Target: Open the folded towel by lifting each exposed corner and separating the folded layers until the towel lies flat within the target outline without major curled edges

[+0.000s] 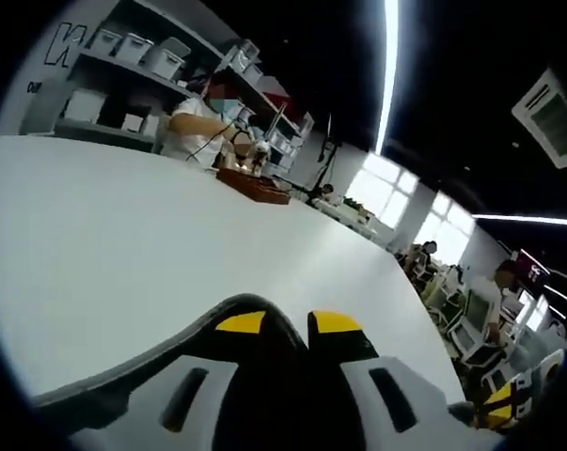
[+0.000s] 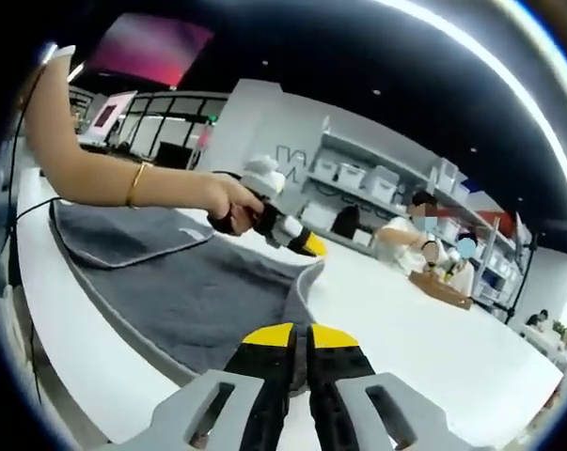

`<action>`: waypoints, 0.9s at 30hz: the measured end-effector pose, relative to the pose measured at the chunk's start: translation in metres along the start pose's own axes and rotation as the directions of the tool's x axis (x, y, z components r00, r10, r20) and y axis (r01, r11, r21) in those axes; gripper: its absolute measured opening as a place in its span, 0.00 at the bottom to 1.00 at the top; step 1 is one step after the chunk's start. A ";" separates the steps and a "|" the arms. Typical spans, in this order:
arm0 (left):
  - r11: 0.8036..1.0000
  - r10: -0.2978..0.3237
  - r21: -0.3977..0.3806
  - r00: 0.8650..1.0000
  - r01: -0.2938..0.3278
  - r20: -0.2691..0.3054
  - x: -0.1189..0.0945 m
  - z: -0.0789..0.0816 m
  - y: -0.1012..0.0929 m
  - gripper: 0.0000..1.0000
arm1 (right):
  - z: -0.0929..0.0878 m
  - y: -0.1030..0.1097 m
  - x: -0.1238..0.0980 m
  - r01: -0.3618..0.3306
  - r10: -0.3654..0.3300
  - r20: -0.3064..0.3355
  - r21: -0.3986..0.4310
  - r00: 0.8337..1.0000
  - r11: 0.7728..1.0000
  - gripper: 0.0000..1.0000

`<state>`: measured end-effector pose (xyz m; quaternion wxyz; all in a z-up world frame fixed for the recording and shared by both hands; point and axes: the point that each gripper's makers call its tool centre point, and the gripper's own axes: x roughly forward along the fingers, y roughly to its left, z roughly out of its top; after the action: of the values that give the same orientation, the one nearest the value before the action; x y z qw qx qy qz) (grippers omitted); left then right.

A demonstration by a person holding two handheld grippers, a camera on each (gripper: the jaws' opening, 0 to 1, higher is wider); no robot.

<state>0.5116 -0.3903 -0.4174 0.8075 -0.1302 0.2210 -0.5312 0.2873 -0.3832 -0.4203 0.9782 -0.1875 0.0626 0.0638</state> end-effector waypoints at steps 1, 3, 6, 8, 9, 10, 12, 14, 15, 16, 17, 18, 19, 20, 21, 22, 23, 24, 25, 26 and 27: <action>1.000 0.001 0.027 1.000 -0.001 0.002 -0.003 0.002 0.002 0.12 | -0.002 0.003 0.002 -0.011 0.011 -0.005 -0.004 1.000 1.000 0.00; 0.998 0.005 0.067 1.000 -0.005 -0.003 -0.007 0.003 0.005 0.11 | -0.005 0.006 0.005 -0.026 0.026 -0.011 -0.003 1.000 1.000 0.00; 0.993 0.010 0.118 0.999 -0.006 -0.032 -0.008 0.000 0.012 0.09 | -0.007 0.008 0.009 -0.037 0.037 -0.014 -0.005 0.999 0.999 0.00; 0.983 0.016 0.185 0.998 -0.005 -0.056 -0.010 -0.003 0.017 0.08 | -0.007 0.009 0.011 -0.045 0.045 -0.016 -0.007 0.999 0.999 0.00; 0.981 0.019 0.195 0.998 -0.007 -0.062 -0.010 -0.004 0.018 0.07 | -0.007 0.009 0.011 -0.046 0.046 -0.016 -0.008 0.999 0.999 0.00; 0.978 0.025 0.207 0.997 -0.010 -0.067 -0.010 -0.005 0.020 0.06 | -0.007 0.010 0.012 -0.048 0.048 -0.020 -0.011 0.999 0.999 0.00; 0.976 0.026 0.218 0.997 -0.010 -0.070 -0.008 -0.006 0.023 0.04 | -0.008 0.012 0.014 -0.054 0.054 -0.024 -0.016 0.998 0.998 0.00; 0.972 0.031 0.234 0.997 -0.013 -0.076 -0.007 -0.007 0.025 0.04 | -0.008 0.014 0.016 -0.064 0.063 -0.029 -0.019 0.998 0.998 0.00; 0.971 0.033 0.240 0.996 -0.013 -0.078 -0.006 -0.007 0.025 0.04 | -0.009 0.017 0.017 -0.072 0.071 -0.033 -0.026 0.997 0.997 0.00; 0.962 0.029 0.274 0.995 -0.002 -0.095 -0.004 -0.011 0.025 0.04 | -0.009 0.019 0.017 -0.080 0.079 -0.038 -0.033 0.996 0.996 0.00; 0.962 0.025 0.272 0.995 0.003 -0.100 -0.004 -0.013 0.025 0.03 | -0.010 0.020 0.018 -0.083 0.081 -0.041 -0.036 0.996 0.996 0.00; 0.963 0.010 0.267 0.993 0.022 -0.119 -0.002 -0.018 0.022 0.03 | -0.011 0.022 0.020 -0.090 0.088 -0.048 -0.038 0.995 0.995 0.00; 0.963 0.001 0.268 0.991 0.034 -0.130 -0.002 -0.021 0.021 0.03 | -0.012 0.023 0.021 -0.098 0.096 -0.056 -0.036 0.994 0.995 0.00; 0.957 -0.008 0.284 0.988 0.052 -0.155 0.000 -0.028 0.020 0.03 | -0.014 0.025 0.023 -0.109 0.107 -0.063 -0.031 0.992 0.994 0.00; 0.952 -0.013 0.300 0.985 0.064 -0.171 0.001 -0.031 0.019 0.03 | -0.014 0.026 0.025 -0.115 0.113 -0.063 -0.030 0.992 0.993 0.00; 0.950 -0.018 0.304 0.984 0.073 -0.180 0.002 -0.034 0.019 0.03 | -0.014 0.027 0.026 -0.117 0.115 -0.063 -0.032 0.991 0.993 0.00; 0.948 -0.023 0.307 0.982 0.081 -0.189 0.003 -0.036 0.018 0.04 | -0.016 0.028 0.027 -0.122 0.119 -0.074 -0.037 0.990 0.992 0.00; 0.948 -0.024 0.307 0.981 0.083 -0.191 0.004 -0.037 0.018 0.04 | -0.016 0.028 0.028 -0.123 0.120 -0.079 -0.041 0.990 0.992 0.00; 0.950 -0.028 0.300 0.981 0.086 -0.194 0.006 -0.037 0.019 0.04 | -0.018 0.028 0.029 -0.124 0.120 -0.083 -0.043 0.989 0.991 0.00; 0.951 -0.028 0.297 0.981 0.086 -0.193 0.007 -0.035 0.020 0.04 | -0.019 0.028 0.030 -0.128 0.123 -0.085 -0.047 0.989 0.991 0.00; 0.951 -0.029 0.297 0.981 0.087 -0.194 0.009 -0.035 0.020 0.04 | -0.022 0.027 0.031 -0.129 0.124 -0.090 -0.048 0.988 0.990 0.00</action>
<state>0.5134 -0.3893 -0.4589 0.7774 0.0396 0.2074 -0.5925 0.3118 -0.3632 -0.4544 0.9631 -0.2121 0.1152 0.1193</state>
